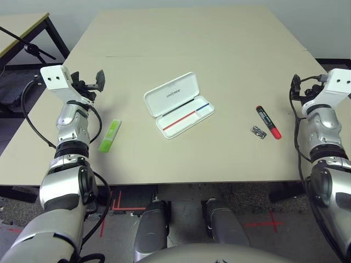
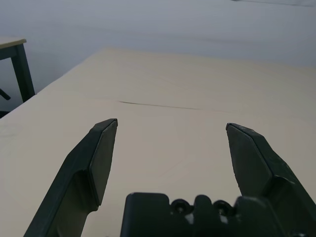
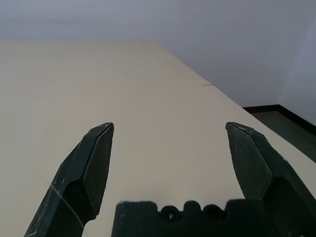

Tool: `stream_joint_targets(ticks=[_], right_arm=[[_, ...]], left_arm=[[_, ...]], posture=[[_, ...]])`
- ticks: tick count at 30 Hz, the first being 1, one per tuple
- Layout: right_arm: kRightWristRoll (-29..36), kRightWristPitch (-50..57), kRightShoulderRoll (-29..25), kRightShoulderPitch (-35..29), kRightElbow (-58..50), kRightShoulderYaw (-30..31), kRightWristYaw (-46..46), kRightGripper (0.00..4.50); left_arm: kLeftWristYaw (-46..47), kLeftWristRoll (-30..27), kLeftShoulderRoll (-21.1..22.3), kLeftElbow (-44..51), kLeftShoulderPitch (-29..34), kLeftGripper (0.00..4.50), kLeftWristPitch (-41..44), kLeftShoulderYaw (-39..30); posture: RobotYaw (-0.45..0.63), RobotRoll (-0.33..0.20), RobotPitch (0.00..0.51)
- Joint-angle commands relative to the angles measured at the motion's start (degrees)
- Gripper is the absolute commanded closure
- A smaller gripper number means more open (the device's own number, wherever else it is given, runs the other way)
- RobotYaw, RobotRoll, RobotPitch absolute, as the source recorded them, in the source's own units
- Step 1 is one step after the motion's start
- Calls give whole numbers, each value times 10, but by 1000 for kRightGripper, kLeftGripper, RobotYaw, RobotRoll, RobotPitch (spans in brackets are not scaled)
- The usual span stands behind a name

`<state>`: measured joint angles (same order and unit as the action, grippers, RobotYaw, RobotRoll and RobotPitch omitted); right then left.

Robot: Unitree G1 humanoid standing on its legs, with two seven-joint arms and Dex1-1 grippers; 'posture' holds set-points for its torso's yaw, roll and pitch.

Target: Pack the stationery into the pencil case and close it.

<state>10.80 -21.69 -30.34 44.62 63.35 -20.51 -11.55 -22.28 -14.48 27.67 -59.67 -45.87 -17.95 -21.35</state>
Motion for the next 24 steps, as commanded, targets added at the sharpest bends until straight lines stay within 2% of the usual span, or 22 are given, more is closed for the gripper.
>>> stream_joint_targets(ticks=[1,13,18,24], right_arm=[[0,-4,-3,-4,3,-1,-2,0],[9,9,-17,-30,-30,-5,-26,0],[12,41,-17,-43,-65,18,-121,0],[37,115,-40,-72,-147,38,-267,0]], left_arm=[[2,2,-5,0,0,41,-1,5],[-13,-4,-13,12,-5,41,7,9],[-18,-11,3,37,8,41,16,0],[-40,-31,17,129,50,41,59,-4]], posture=[[-124,0,97],[-156,0,112],[-120,0,109],[-92,0,104]])
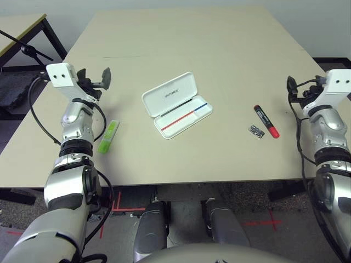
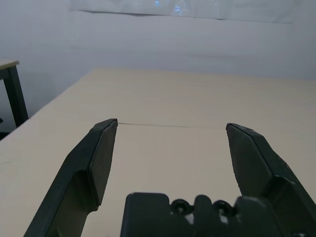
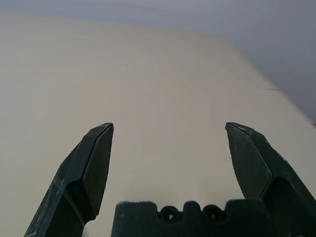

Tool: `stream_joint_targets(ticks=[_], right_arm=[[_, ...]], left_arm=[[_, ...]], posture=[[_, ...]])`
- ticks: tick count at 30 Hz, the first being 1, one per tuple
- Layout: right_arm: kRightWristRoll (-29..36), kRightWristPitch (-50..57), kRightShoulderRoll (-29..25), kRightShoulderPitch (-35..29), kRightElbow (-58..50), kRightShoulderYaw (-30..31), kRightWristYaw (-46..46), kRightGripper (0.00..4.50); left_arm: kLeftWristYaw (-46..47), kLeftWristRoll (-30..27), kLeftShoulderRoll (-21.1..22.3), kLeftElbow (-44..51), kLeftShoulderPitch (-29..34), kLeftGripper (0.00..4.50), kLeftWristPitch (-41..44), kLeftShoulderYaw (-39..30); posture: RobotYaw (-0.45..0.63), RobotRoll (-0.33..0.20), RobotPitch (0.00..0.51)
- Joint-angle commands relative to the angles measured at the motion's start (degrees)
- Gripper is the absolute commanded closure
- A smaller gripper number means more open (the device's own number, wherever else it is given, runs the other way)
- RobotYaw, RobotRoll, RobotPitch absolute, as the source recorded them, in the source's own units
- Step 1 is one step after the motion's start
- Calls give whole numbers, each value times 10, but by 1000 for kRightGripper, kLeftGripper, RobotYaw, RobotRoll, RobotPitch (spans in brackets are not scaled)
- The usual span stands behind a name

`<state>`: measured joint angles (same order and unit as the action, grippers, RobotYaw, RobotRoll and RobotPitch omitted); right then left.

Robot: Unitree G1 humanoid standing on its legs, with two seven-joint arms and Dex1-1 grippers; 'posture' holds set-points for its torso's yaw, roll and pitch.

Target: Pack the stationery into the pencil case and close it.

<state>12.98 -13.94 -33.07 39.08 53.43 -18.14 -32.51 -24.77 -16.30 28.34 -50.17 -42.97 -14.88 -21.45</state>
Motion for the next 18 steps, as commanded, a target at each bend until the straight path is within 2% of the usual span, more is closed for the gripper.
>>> stream_joint_targets(ticks=[1,10,13,18], right_arm=[[18,55,-19,-25,-72,23,-89,0],[65,221,-85,-123,-281,99,-327,0],[73,259,-99,-141,-323,113,-356,0],[67,275,-100,-138,-332,118,-362,0]], left_arm=[[-24,-16,16,50,28,41,40,-1],[-85,-43,33,170,52,41,143,12],[-126,-65,36,239,73,41,205,28],[-209,-123,61,411,145,41,328,70]], posture=[[-91,0,103],[-78,0,89],[-72,0,86],[-52,0,85]])
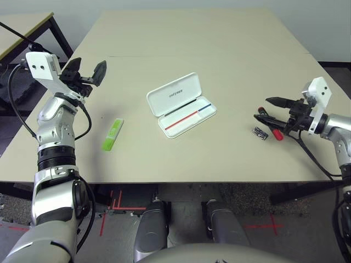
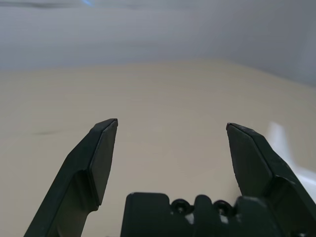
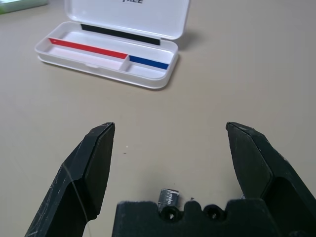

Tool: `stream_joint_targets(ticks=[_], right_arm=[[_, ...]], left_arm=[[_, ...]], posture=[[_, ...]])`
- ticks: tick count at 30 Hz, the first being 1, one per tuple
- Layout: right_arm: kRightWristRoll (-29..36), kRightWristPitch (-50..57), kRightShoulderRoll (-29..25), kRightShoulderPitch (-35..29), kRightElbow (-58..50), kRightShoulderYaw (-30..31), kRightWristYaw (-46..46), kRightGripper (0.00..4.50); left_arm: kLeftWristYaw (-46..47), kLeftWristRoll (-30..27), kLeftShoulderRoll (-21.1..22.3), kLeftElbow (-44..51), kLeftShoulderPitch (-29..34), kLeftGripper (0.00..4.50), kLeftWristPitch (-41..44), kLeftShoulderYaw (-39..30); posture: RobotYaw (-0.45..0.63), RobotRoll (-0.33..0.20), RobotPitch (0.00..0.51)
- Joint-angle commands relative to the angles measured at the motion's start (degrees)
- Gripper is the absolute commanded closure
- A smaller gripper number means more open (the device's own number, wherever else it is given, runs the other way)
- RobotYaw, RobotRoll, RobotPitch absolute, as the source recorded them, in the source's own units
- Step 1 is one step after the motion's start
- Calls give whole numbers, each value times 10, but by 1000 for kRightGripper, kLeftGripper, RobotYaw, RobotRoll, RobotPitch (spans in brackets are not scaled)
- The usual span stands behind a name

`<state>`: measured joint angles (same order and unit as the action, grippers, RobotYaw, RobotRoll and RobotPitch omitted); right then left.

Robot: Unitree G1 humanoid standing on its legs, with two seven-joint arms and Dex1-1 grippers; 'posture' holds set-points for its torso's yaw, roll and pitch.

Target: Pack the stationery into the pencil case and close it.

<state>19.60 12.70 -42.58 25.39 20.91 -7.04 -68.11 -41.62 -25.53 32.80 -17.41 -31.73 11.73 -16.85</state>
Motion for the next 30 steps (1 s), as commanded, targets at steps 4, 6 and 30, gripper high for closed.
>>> stream_joint_targets(ticks=[4,6,30], right_arm=[[-6,9,-6,7,0,15,-15,0],[-10,7,-6,14,9,19,-18,0],[-33,-24,4,40,46,34,-30,0]], left_arm=[[-83,-65,36,193,77,41,128,53],[-104,-83,46,244,94,41,159,73],[-158,126,15,168,61,41,124,359]], posture=[[-43,0,84],[-39,0,81],[-62,0,79]])
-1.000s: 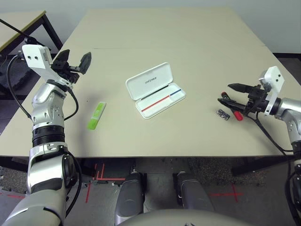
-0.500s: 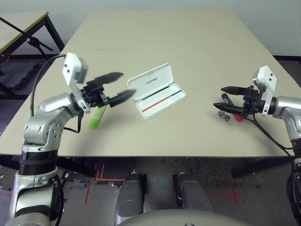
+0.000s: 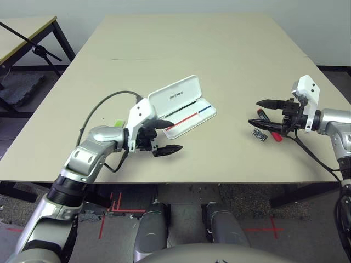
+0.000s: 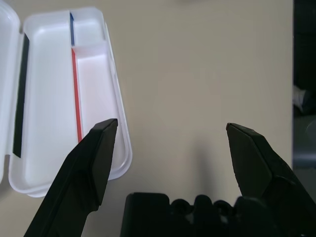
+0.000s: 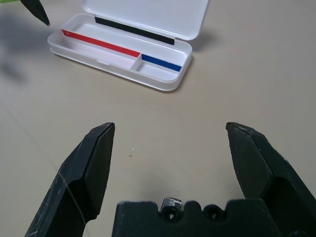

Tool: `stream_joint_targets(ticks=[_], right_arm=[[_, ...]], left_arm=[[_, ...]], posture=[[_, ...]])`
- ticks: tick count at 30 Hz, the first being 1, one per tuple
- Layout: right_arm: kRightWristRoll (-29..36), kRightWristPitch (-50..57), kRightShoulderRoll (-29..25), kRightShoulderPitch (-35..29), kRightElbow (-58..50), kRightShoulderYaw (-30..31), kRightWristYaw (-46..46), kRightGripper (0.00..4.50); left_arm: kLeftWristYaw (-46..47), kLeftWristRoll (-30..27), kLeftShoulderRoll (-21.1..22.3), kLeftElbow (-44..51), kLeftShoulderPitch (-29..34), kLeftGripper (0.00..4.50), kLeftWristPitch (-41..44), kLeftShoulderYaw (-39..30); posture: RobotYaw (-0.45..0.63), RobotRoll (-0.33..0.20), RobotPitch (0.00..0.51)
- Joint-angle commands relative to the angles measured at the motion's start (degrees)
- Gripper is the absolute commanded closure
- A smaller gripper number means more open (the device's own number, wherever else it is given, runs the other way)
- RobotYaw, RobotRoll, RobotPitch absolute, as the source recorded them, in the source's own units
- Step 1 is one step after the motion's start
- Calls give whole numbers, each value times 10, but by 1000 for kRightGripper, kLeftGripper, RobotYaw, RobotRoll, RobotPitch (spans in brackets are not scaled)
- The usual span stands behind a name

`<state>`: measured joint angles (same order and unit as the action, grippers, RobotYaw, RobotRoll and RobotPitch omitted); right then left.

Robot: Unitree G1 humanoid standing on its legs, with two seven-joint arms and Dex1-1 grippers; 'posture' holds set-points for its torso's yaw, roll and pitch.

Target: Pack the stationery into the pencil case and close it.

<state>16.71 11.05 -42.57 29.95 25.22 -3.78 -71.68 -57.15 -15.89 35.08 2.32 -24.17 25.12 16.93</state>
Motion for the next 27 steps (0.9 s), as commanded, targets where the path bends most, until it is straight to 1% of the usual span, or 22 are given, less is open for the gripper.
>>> stream_joint_targets(ticks=[1,4,7,22,23,24,27], right_arm=[[-3,-8,5,-7,2,0,9,0],[0,-8,8,-10,0,-4,15,0],[1,-10,9,-12,-2,-4,19,0],[3,-23,16,-18,-7,-7,43,0],[3,-23,16,-19,-7,-7,44,0],[3,-24,17,-19,-6,-8,46,0],[3,-27,18,-20,-7,-9,50,0]], left_arm=[[-5,38,-11,-39,-20,41,-10,26],[-8,63,-17,-71,-34,41,-20,41],[-13,72,-30,-90,-48,41,-21,45],[-40,105,-39,-93,-65,41,12,61],[-41,106,-40,-94,-66,411,13,62],[-42,108,-41,-97,-69,640,15,64],[-44,118,-42,-105,-76,1717,24,72]], posture=[[-63,0,80],[-70,0,84],[-73,0,84],[-98,0,90],[-98,0,90],[-98,0,90],[-104,0,88]])
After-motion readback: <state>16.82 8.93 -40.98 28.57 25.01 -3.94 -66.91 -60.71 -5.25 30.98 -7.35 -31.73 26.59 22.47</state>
